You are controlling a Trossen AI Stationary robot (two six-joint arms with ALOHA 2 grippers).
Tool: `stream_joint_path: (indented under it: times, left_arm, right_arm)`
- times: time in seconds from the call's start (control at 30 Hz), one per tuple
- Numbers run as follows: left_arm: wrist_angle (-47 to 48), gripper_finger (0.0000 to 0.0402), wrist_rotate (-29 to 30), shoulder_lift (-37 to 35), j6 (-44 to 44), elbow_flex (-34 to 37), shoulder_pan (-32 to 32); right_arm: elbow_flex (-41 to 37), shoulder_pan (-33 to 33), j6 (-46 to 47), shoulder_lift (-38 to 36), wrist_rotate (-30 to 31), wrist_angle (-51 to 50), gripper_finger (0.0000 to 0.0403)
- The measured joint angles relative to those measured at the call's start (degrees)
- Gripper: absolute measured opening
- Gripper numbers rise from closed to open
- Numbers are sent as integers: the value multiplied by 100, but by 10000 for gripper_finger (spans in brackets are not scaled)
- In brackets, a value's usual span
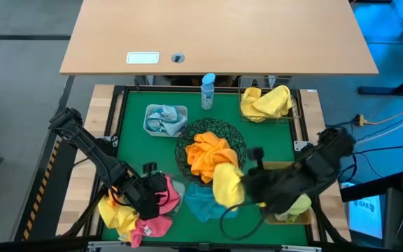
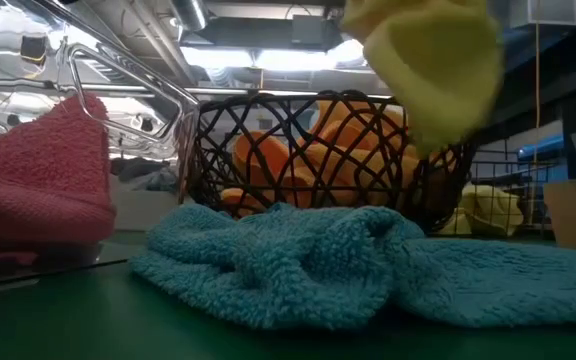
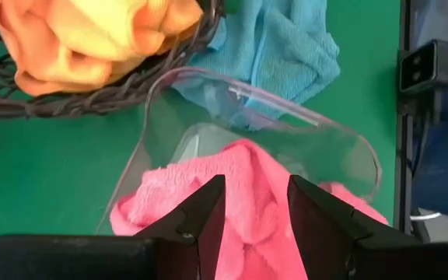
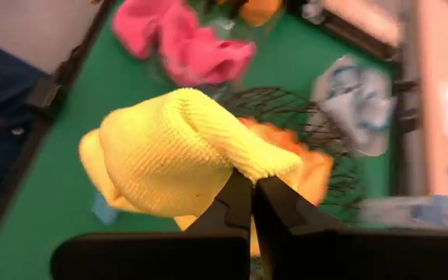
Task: Sort microfiber towel by color & place in baskets
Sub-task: Put the yellow microfiber towel into the square wire basket
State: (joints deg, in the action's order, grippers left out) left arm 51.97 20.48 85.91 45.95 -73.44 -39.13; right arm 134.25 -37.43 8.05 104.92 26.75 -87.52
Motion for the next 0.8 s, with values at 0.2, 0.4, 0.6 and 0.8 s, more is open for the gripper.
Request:
stream_joint_path:
  times: [0.2,0.4,0.6,0.8]
  left_arm:
    - [-459,134,306,2,-1,113,0]
    - [-756,134,783,2,-7,113,0]
    - [-813,134,877,2,-4,113,0]
    - [-862,134,890,2,-2,113,0]
  right_arm:
    - [-251,151,139,-899,666,-209,1]
    - [-253,587,169,-1656,1423,-255,1]
    - [-253,1424,-87,-2316,2277,-254,1]
    - [-253,2524,-90,-2834,2575,-254,1]
